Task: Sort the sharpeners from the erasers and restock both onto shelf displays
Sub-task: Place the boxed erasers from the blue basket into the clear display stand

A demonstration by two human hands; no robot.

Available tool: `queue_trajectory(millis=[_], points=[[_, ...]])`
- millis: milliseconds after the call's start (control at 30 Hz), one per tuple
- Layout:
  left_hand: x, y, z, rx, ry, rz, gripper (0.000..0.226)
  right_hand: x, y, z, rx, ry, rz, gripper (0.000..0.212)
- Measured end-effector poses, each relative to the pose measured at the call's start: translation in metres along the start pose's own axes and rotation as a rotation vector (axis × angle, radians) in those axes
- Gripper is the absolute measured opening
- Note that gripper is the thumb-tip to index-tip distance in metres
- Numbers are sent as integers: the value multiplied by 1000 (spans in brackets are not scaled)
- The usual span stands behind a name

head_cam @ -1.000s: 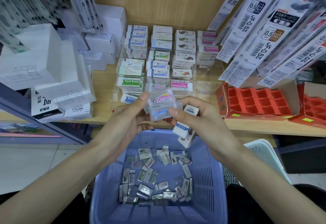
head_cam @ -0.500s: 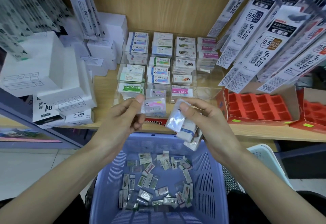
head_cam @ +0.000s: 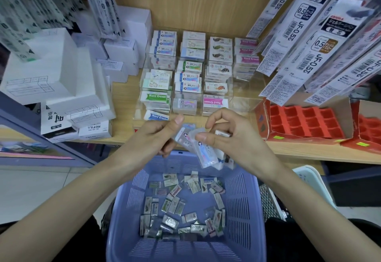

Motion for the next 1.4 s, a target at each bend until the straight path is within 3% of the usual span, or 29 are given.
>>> queue_trajectory(millis=[133, 267, 333, 400, 467, 533, 667, 767, 900, 1000, 1100, 1267, 1400], points=[[5, -5, 3, 11, 9, -153, 51, 4, 3, -1, -20, -30, -79, 21], [10, -11, 3, -25, -67, -290, 48, 6, 4, -1, -47, -49, -46, 37], [11, -13, 2, -38, -134, -305, 25, 1, 3, -7, -74, -28, -2, 41], [8, -11, -2, -61, -171, -266, 22, -4, 1, -14, -61, -32, -17, 42], [2, -9, -8, -94, -173, -202, 31, -3, -2, -12, 34, -213, -114, 53], [0, -9, -15, -100, -136, -200, 42, 1, -8, -1, 91, -540, -189, 65], [7, -15, -24, -117, -52, -282, 49, 16, -12, 12, -58, -769, -199, 42], [-1, -14, -26, -110, -98, -214, 56, 13, -7, 12, -220, -729, -69, 43], [-19, -13, -3, 257, 378, 9, 56, 13, 4, 7, -268, -760, -19, 42], [-23, -6, 9, 379, 462, 78, 37, 16, 10, 2, -428, -842, 18, 45], [-30, 1, 11, 465, 518, 153, 36, 12, 14, 0, -485, -836, 38, 44], [-67, 8, -1, 252, 378, 357, 35, -10, 44, -4, -478, -1043, 212, 34], [-65, 5, -13, 162, 348, 311, 34, -1, 77, 6, -355, -1244, 146, 29]])
Point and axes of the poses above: each hand's wrist, its own y-axis towards the middle knuckle, its own x-axis out of the palm, z = x × y, the point moved 5 cm from there along y, towards the middle knuckle, and after that the axes turned 14 degrees about y, right-handed, at the moved point
